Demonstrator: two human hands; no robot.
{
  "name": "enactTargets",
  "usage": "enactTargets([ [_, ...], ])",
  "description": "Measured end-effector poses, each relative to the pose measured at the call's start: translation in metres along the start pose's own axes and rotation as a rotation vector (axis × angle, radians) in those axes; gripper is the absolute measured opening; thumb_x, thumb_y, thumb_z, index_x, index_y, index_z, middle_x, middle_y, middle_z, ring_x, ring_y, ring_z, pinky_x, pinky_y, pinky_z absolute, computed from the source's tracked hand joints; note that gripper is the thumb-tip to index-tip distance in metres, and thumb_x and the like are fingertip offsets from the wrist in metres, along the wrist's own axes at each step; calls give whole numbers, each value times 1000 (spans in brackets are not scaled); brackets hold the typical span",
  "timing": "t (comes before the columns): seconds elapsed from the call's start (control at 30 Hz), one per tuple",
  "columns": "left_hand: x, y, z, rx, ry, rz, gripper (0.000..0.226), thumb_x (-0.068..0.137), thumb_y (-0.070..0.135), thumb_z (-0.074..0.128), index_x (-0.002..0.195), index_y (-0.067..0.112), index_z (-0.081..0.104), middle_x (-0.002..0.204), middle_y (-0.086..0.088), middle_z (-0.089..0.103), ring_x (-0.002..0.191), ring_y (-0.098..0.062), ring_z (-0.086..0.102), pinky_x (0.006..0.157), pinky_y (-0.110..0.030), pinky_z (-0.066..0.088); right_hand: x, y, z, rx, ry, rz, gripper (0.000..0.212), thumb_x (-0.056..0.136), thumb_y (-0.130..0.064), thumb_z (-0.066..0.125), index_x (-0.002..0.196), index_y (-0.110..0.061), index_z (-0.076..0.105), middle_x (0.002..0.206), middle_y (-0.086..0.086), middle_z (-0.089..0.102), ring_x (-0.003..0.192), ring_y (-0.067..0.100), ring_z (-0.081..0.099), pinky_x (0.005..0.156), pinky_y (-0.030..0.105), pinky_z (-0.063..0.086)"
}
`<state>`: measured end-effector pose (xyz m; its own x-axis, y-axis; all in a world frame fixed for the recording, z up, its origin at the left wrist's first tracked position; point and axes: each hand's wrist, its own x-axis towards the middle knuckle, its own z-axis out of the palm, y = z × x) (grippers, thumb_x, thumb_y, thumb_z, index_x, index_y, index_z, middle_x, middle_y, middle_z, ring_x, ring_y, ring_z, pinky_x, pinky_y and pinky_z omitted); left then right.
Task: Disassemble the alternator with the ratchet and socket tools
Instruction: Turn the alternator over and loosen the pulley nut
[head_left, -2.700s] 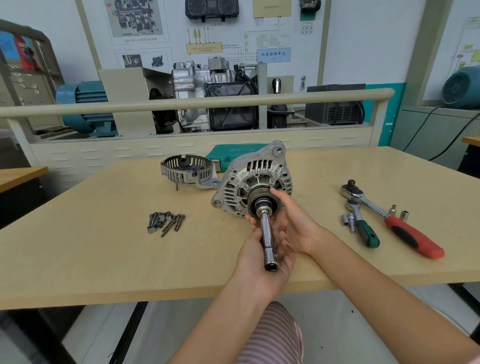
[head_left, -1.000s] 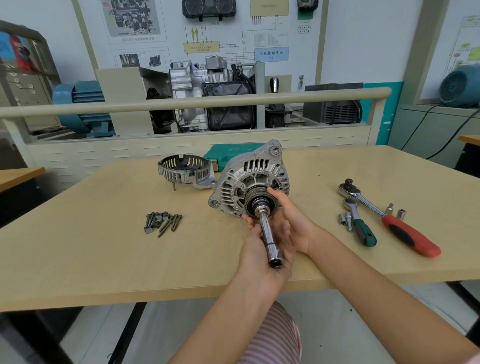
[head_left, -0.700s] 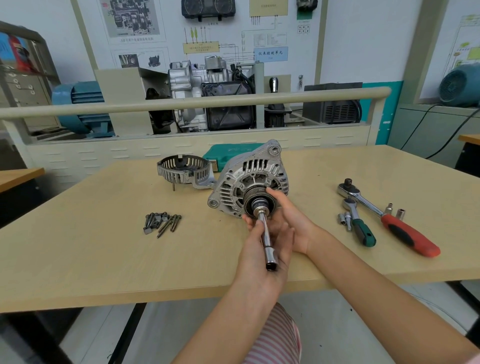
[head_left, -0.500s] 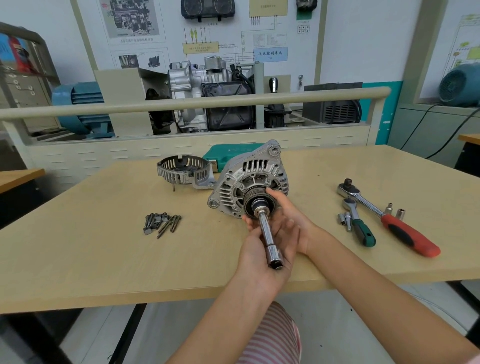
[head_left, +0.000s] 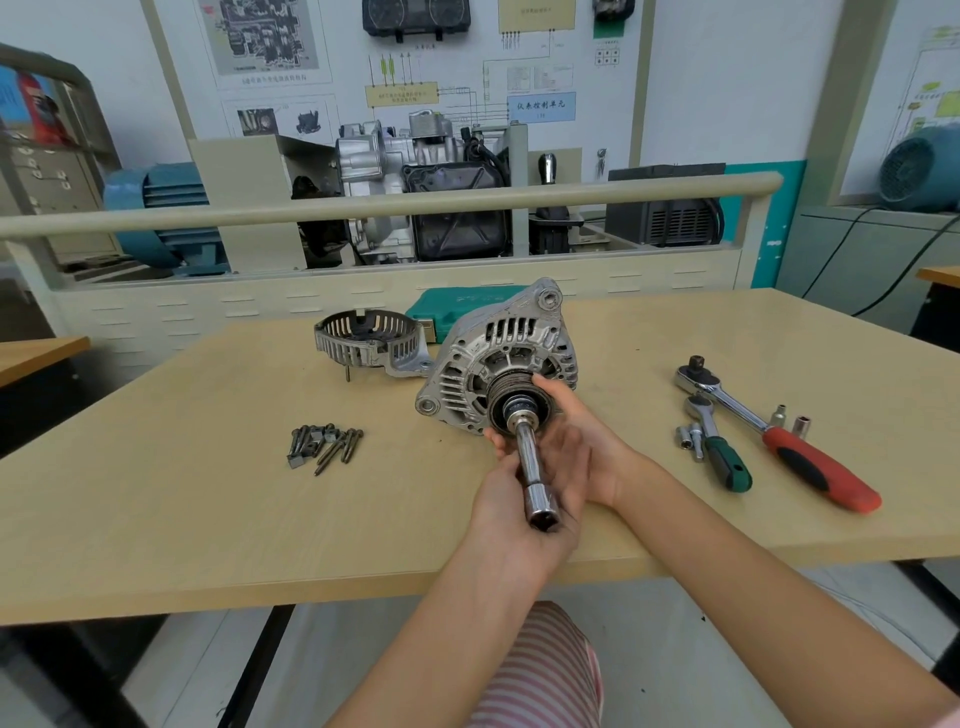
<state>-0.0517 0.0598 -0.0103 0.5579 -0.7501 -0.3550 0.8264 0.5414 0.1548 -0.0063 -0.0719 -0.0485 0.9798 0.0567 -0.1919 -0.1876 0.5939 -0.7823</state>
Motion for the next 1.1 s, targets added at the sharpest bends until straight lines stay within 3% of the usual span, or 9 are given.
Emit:
enactTargets([
  [0.13,-1,0,5,61,22,65,27,93,21,56,86,-5,58,60,-17,63,43,-23,63,37,-29,52,-1,1,2,-11,49,-5,53,57,-54,72,79,-6,77,91,12,69,83,23,68,77,32,57],
  [0.3,2,-2,0,129,36,125,10,91,4,56,83,-2,58,53,-12,60,40,-16,61,38,-31,53,-2,1,4,37,26,-4,58,63,-50,69,95,-2,71,92,15,70,72,21,69,63,29,55],
  [0.37,2,-2,-3,118,23,100,16,93,13,55,89,-2,59,60,-13,63,44,-19,64,39,-34,54,-3,1,4,33,30,3,56,63,-51,69,88,-1,74,90,15,70,71,21,69,62,29,56],
  [0.47,3,0,-6,99,20,25,33,97,21,48,88,-7,62,64,-17,66,44,-23,64,36,-34,52,-3,0,4,16,13,-12,59,66,-51,65,99,-2,66,90,15,69,72,20,68,68,29,57],
  [0.6,6,1,-9,156,33,-10,42,98,30,46,78,-3,62,60,-11,63,36,-14,57,28,-17,41,-6,0,5,5,25,12,66,65,-54,65,109,-4,60,92,13,65,72,19,66,68,28,56],
  [0.67,6,0,-7,180,49,19,31,93,30,54,78,4,59,62,-5,57,35,-9,53,26,-14,35,-8,0,6,-3,35,9,69,65,-54,64,113,-5,59,94,13,66,73,19,68,63,26,55],
  [0.8,11,-5,-10,211,74,127,5,91,11,58,87,8,59,63,-4,54,36,-6,53,31,-13,41,-7,1,7,17,31,-19,73,66,-50,64,122,-4,55,99,12,67,74,18,68,75,28,52],
  [0.97,8,-4,-11,158,48,99,28,97,24,49,87,0,59,58,-14,65,42,-20,63,35,-27,50,-4,0,4,35,23,-8,66,65,-50,66,110,-2,59,94,16,69,71,21,68,64,28,57],
  [1.1,8,-3,-9,286,64,91,32,99,32,43,93,7,62,73,-9,67,44,-13,63,38,-20,50,-1,1,1,13,9,-5,68,64,-53,68,109,-3,60,96,15,69,76,20,67,70,29,57],
])
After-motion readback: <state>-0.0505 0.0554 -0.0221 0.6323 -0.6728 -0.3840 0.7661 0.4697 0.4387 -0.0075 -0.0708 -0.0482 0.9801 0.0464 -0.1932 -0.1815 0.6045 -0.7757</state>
